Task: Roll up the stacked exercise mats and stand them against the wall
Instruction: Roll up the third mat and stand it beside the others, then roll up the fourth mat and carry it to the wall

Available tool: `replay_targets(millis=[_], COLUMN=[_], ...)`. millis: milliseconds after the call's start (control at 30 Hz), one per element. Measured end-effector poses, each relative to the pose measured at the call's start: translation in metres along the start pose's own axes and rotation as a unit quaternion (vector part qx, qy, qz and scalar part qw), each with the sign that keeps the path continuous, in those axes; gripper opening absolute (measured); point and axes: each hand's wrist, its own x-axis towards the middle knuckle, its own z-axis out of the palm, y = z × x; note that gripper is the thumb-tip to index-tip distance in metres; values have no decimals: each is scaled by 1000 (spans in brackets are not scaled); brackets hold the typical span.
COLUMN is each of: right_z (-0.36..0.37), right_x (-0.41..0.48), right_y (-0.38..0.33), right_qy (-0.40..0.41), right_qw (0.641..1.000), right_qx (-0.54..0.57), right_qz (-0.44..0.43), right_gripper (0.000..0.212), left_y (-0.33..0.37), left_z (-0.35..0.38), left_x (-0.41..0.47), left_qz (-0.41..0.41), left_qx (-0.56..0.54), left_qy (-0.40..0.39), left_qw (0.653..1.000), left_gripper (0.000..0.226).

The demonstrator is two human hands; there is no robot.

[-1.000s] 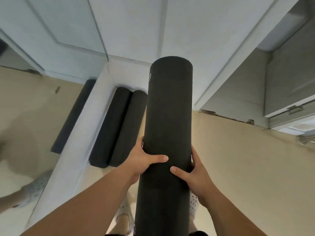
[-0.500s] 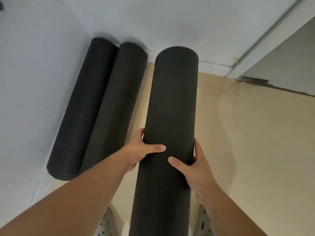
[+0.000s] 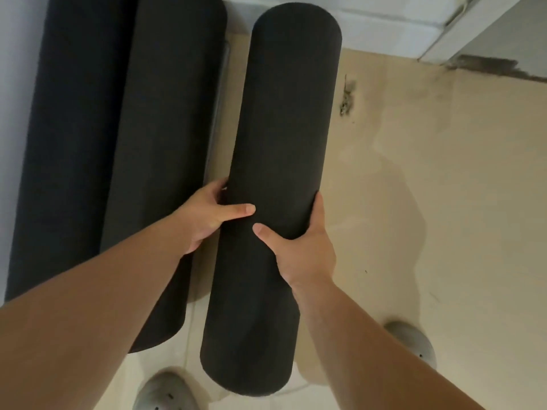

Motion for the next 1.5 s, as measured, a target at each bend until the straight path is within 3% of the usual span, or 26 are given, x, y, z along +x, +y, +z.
replay_targets(millis=[133,233,300,433,567,667,833,933,1000,1167,1333,1500], right_z=[16,17,18,30,33,26,14,-7,-31,-116,-219,-335], right_x=[-9,-11,-6,8,19,21,13,-1,-15,-63,-131,-230], right_y=[-6,-7,-11,-26,-33,-36,-54,-71,-82,-98,-133,-187], right_qy=[4,-75,-115,-112,-118,-136,-154,-154,-157,-168,-180,-198], right_qw=[1000,996,992,992,991,990,983,975,976,983,983,978], right_qx=[10,40,47,43,38,13,-91,-142,-127,-70,-24,55], right_qz=[-7,-30,-37,-48,-53,-38,-32,-67,-74,-8,28,46], right_gripper=[128,138,146,152,151,151,152,143,133,112,101,83], left_y=[-5,-24,-39,-48,-43,-40,-31,-19,-6,38,101,186], left_z=[1,5,3,-5,-7,-7,-6,-7,-7,-8,4,42], left_x=[-37,-58,-63,-70,-68,-69,-77,-93,-111,-175,-279,-426], left_qz=[123,204,201,229,259,231,176,117,81,8,-22,13], left_qx=[166,251,275,316,422,501,556,564,538,457,368,302], left_qy=[148,165,168,180,148,131,99,99,98,89,138,178], left_qw=[967,932,925,903,856,823,806,811,833,885,919,937], left_gripper=[75,62,59,55,65,77,86,86,85,77,70,67])
